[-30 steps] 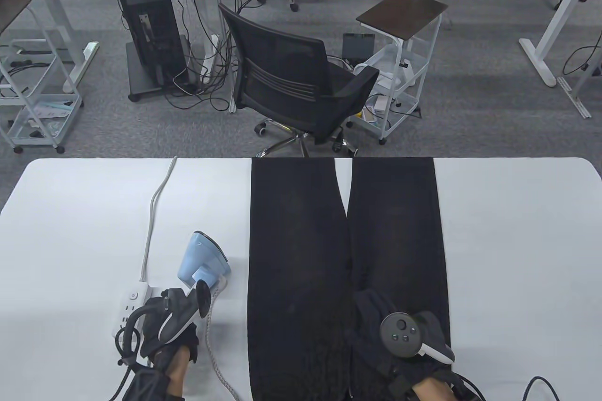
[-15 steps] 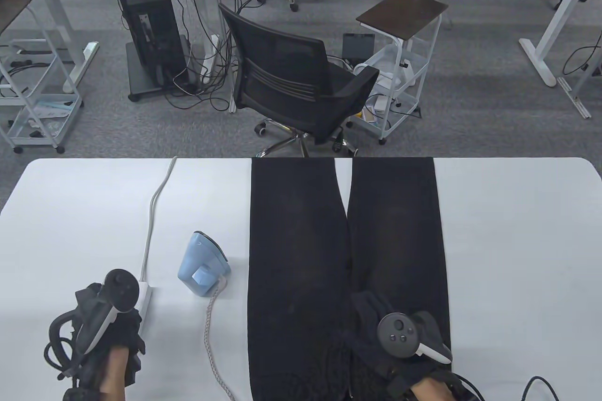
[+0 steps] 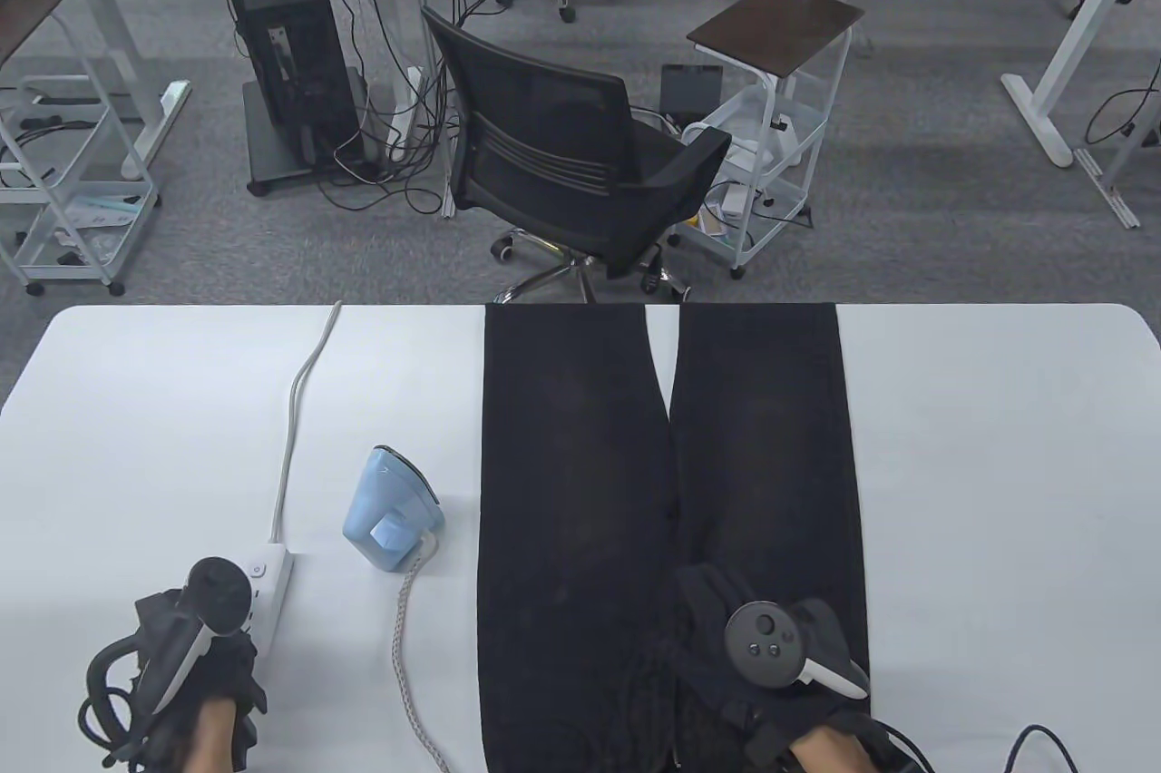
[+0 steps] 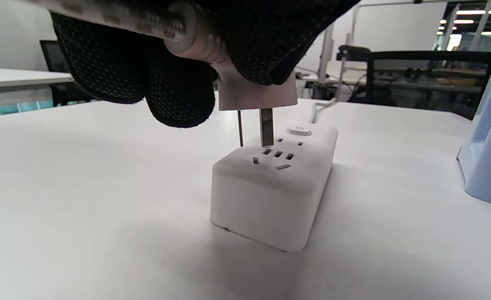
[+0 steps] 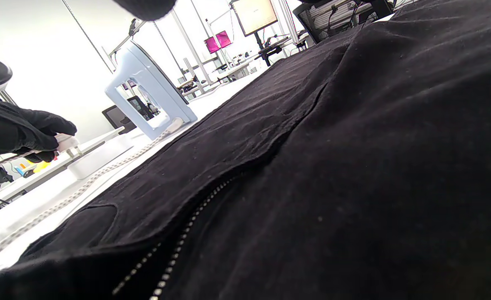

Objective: Iron trousers with electric iron on table

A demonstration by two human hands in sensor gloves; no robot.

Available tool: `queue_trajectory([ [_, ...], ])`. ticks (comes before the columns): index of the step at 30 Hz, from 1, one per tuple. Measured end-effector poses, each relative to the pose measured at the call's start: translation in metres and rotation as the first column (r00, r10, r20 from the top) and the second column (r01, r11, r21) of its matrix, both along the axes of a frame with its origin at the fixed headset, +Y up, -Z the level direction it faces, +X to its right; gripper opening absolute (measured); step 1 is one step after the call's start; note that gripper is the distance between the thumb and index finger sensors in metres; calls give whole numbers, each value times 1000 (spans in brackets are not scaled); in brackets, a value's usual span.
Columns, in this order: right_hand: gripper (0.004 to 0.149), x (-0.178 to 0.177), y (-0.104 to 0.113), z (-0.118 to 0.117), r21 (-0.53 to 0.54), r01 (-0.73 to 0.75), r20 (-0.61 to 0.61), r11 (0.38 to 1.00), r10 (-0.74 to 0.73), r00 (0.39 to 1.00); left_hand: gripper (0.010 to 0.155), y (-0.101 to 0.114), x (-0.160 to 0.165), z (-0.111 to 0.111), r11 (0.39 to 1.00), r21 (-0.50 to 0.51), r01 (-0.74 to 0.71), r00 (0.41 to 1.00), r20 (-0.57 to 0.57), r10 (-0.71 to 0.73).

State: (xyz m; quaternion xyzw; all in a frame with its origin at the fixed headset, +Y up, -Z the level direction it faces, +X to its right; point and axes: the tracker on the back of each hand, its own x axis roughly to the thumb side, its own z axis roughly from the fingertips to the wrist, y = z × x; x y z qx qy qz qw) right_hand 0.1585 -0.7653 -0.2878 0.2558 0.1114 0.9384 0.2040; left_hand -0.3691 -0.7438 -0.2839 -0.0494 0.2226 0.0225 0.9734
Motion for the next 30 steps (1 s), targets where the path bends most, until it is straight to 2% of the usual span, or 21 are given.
queue_trajectory([
  [8,80,0,0,-1,-6,0,-2,1000,0,1000,62,-6,5,-2,1000,-12,-4,1000,-3,4],
  [11,80,0,0,0,-6,2,-5,1000,-2,1000,61,-8,9,-3,998,-44,54,999,7,-53],
  [18,80,-1,-1,0,-13,-2,-12,1000,2,1000,61,-7,10,-5,997,-57,58,998,22,-57],
  [21,80,-1,-1,0,-15,-6,-15,1000,5,1000,60,-7,19,-11,988,-86,128,991,35,-125],
  [26,80,-2,-1,0,-17,-9,-24,1000,8,1000,61,-19,33,-20,965,-153,211,977,52,-205],
  [30,80,-3,-1,1,-20,-12,-28,1000,12,1000,61,-19,28,-18,980,-131,151,988,32,-148],
])
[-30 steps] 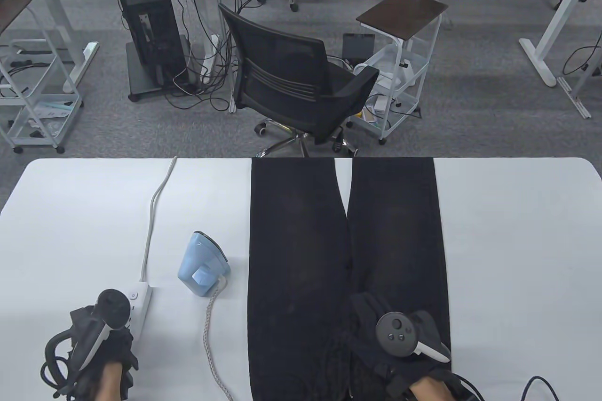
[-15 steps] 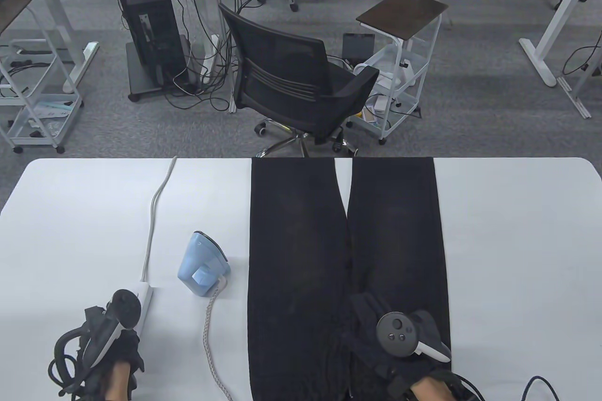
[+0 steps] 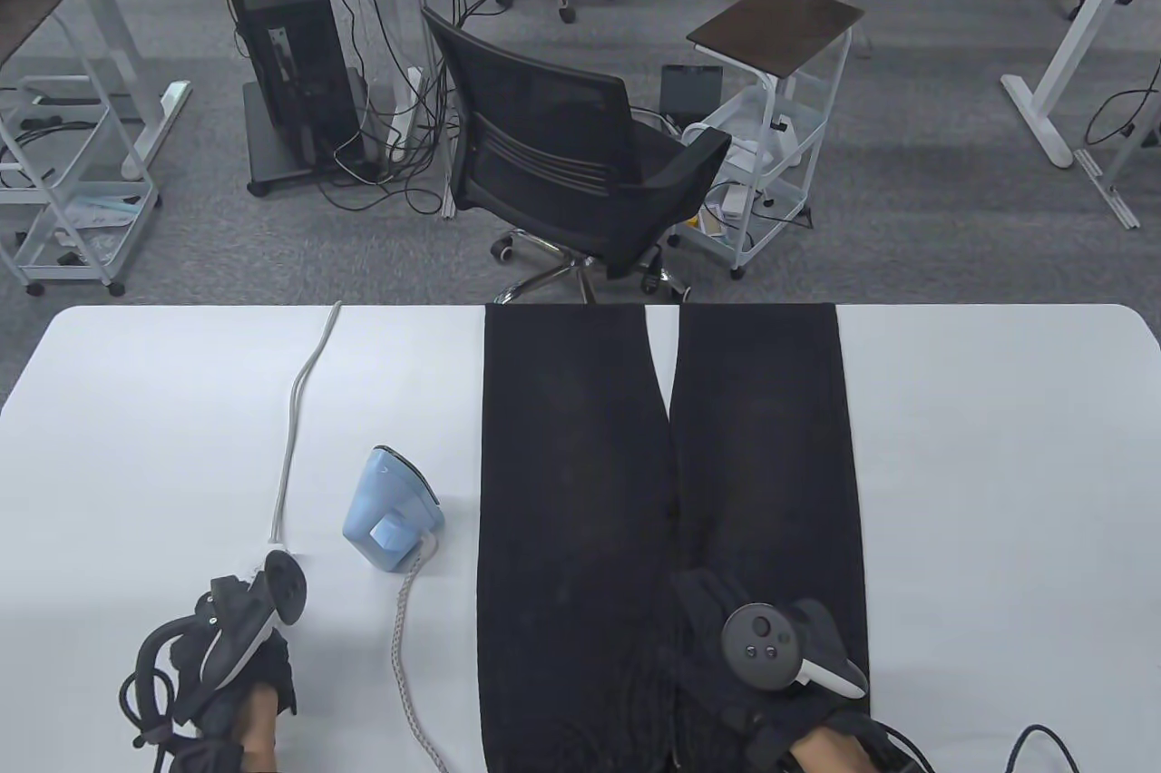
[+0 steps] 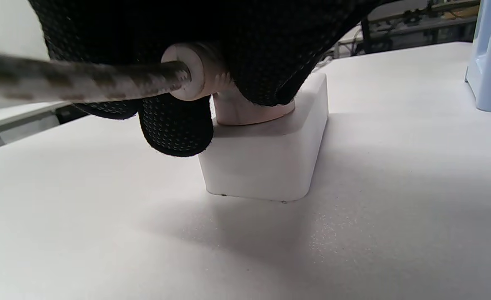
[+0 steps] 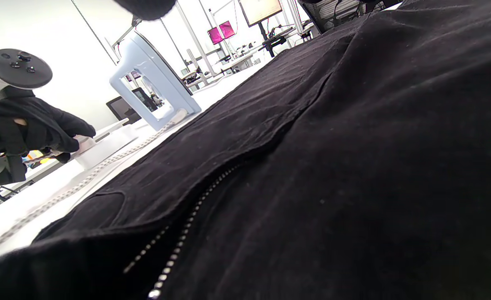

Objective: Iron trousers with electric iron on table

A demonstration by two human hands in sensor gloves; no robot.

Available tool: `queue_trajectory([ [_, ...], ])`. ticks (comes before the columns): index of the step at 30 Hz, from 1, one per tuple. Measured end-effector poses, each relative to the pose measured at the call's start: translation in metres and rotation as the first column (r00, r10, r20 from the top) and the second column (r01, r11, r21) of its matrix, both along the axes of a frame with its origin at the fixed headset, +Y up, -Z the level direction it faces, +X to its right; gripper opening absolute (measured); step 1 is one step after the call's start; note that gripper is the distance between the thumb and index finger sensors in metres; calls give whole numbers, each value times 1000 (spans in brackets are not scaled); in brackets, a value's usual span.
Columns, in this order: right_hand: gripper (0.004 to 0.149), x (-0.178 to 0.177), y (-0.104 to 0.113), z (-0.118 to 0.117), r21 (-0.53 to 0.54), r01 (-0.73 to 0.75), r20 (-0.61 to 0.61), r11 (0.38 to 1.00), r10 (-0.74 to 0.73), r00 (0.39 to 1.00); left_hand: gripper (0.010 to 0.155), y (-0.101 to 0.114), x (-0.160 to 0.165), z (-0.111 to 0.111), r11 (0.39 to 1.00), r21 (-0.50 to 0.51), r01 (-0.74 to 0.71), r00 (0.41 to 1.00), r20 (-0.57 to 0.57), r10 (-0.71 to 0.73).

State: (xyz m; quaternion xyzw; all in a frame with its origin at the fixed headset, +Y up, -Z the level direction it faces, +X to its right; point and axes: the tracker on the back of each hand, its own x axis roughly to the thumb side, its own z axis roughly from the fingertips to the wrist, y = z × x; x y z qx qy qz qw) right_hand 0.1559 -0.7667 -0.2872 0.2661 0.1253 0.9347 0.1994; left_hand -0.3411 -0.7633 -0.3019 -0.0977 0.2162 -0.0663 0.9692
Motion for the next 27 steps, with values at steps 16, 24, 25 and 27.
queue_trajectory([
  [16,81,-1,0,1,-4,9,-4,1000,-9,1000,71,23,-11,-2,991,-30,-130,991,-16,130],
  [24,81,0,0,1,-5,13,-6,1000,-13,1000,80,34,3,-22,977,-93,-192,981,-48,188],
  [25,80,0,0,1,-4,13,-6,1000,-13,1000,81,30,4,-24,977,-113,-178,984,-49,174],
  [27,80,1,0,1,-4,13,-7,1000,-13,1000,83,18,6,-30,973,-163,-165,986,-61,157],
])
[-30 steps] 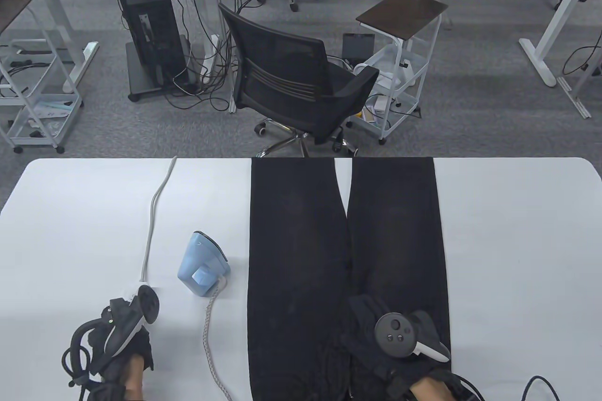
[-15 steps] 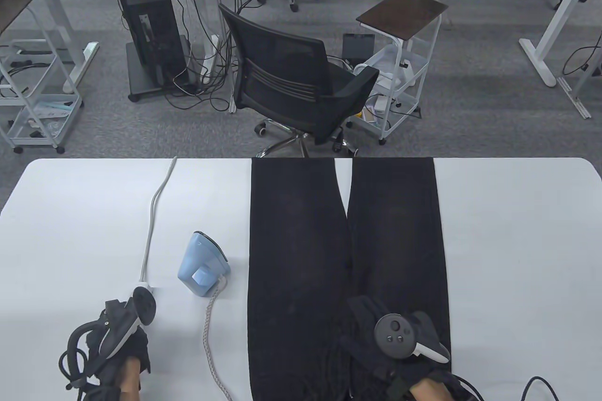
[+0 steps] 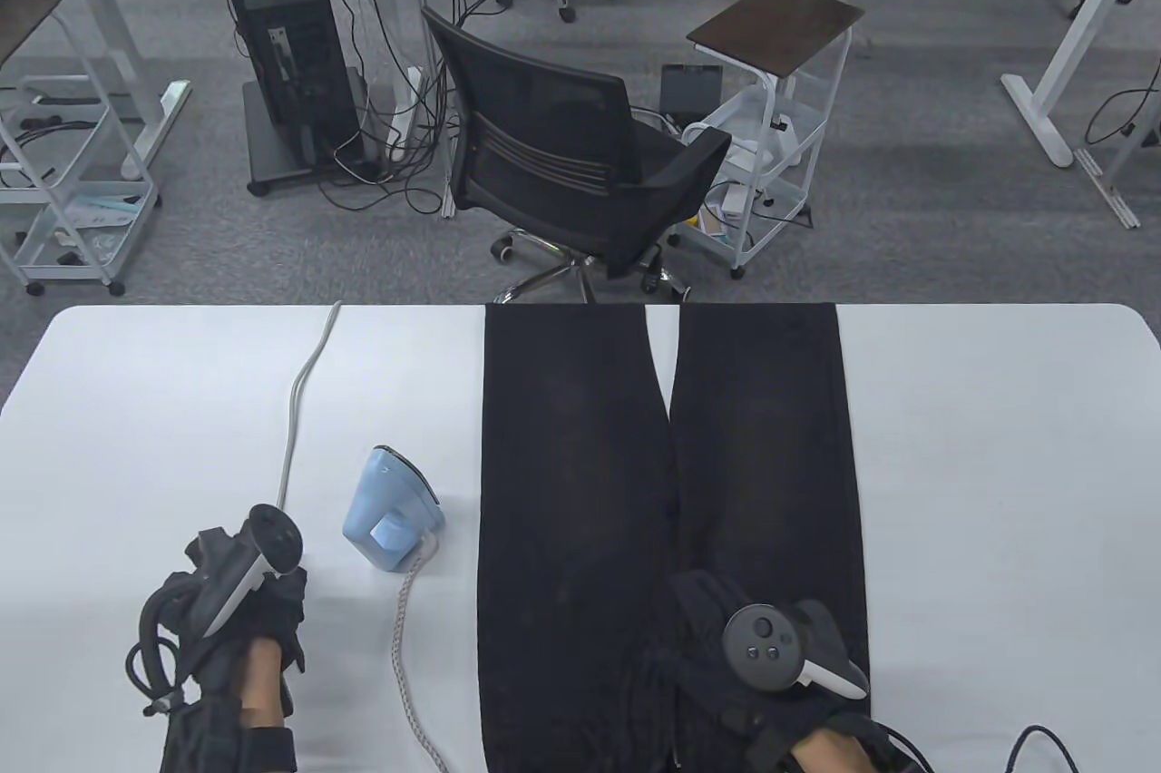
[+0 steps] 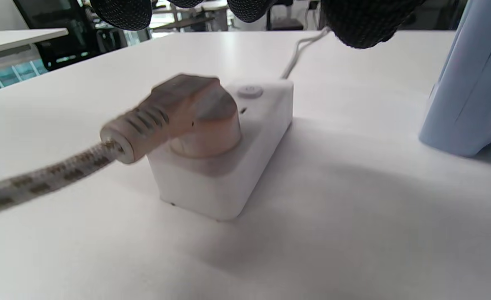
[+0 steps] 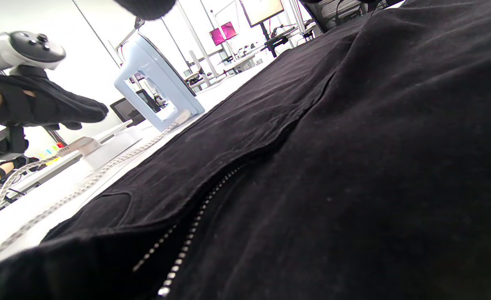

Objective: Iron trousers with electric iron on table

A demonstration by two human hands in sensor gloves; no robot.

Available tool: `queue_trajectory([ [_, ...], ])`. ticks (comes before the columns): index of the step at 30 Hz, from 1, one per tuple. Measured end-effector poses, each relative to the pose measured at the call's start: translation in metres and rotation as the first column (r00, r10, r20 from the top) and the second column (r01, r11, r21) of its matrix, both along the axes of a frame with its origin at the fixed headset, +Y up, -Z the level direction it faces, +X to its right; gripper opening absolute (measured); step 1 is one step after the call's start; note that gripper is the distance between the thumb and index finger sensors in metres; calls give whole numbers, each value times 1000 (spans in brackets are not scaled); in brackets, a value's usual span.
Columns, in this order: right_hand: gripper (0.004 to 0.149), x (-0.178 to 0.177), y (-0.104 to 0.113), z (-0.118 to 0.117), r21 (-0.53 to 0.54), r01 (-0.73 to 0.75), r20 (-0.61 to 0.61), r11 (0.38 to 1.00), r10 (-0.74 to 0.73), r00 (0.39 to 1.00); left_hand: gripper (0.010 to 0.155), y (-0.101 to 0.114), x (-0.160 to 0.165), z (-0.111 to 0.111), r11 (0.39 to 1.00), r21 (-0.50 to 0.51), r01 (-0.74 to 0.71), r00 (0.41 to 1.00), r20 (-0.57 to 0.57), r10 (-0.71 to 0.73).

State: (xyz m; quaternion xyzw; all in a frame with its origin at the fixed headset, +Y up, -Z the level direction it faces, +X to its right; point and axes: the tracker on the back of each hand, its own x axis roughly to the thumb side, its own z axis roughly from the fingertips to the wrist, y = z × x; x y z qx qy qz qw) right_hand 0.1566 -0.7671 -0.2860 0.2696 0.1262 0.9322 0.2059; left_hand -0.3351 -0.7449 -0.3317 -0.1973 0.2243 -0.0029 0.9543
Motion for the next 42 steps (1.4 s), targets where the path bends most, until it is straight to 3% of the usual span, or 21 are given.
queue_trajectory([
  [5,80,1,0,0,-5,-4,-6,1000,4,1000,80,-28,-2,-7,992,-112,-50,999,-12,49],
  [8,80,0,0,0,-5,-11,-14,1000,11,1000,80,-34,-3,-7,994,-101,-51,999,-21,49],
  [11,81,-2,-1,2,-8,-17,-25,1000,17,1000,77,-31,-3,-12,995,-97,1,1000,22,1],
  [14,81,-5,-3,3,-16,-21,-34,1000,21,999,74,-27,-10,-17,991,-87,-105,994,-42,101],
  [21,81,-3,-3,0,-24,-21,-19,999,21,1000,68,-20,-17,-26,986,-103,-134,990,-57,129],
  [26,81,-1,-2,0,-20,-7,-11,1000,6,1000,81,-8,-19,-25,974,-157,-161,987,-9,162],
  [31,81,-2,-3,-1,-25,-9,-16,1000,8,1000,78,38,-11,-20,973,147,-180,984,42,175],
  [34,81,-3,-2,-1,-21,-7,-23,1000,7,1000,80,71,4,-16,878,371,-302,953,126,274],
  [36,81,-4,-2,0,-17,-7,-26,1000,7,1000,84,82,18,-13,813,452,-367,928,238,287],
  [40,81,-6,-5,0,-34,-8,-41,999,6,999,95,72,47,-7,688,587,-427,901,342,268],
  [42,81,-6,-7,-1,-47,-11,-48,999,8,999,99,54,55,-7,669,592,-449,892,343,296],
])
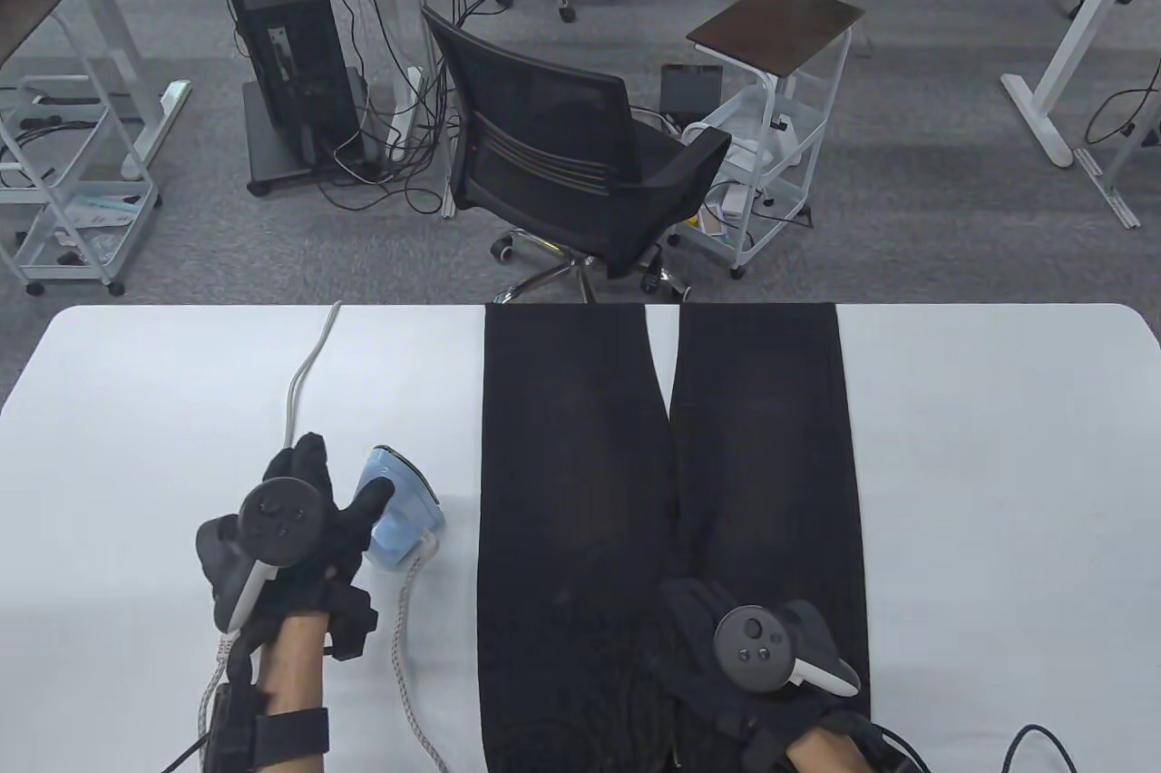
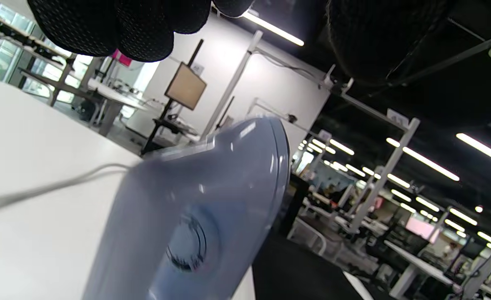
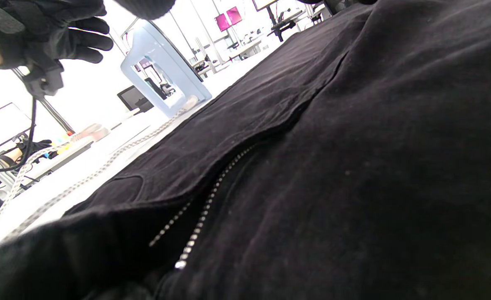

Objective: Iron trousers with electric iron on table

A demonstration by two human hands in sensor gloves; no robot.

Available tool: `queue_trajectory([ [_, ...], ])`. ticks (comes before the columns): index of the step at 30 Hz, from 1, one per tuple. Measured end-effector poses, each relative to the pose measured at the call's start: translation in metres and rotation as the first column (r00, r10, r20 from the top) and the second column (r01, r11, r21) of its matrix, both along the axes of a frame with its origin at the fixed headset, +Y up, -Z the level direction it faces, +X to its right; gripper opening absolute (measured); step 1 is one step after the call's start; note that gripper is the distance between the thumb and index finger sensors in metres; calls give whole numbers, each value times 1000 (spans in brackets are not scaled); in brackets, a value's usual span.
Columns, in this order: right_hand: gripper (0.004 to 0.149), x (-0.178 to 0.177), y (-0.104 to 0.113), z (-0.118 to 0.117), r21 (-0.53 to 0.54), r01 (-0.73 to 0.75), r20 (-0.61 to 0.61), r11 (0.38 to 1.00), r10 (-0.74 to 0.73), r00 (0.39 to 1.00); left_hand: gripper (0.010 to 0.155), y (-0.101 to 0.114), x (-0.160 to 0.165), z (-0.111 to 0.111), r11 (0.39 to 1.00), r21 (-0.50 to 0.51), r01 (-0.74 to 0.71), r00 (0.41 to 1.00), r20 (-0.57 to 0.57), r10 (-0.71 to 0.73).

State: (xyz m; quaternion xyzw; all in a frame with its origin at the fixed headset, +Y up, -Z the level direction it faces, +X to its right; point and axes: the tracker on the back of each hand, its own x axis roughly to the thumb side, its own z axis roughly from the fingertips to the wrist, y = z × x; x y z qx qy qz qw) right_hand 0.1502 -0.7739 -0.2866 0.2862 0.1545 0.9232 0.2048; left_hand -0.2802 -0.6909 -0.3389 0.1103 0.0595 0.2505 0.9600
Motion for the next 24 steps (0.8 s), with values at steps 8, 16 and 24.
queue_trajectory([
  [8,81,-1,-1,-1,-13,-5,2,1000,5,1000,99,-77,-25,-13,938,-179,-296,952,-136,275],
  [16,81,-1,-4,-5,-34,-7,5,999,7,1000,62,-111,-28,-23,912,-169,-374,922,-169,347],
  [24,80,0,-4,-7,-33,8,17,999,-8,1000,45,-78,8,-20,945,-103,-309,950,-87,301],
])
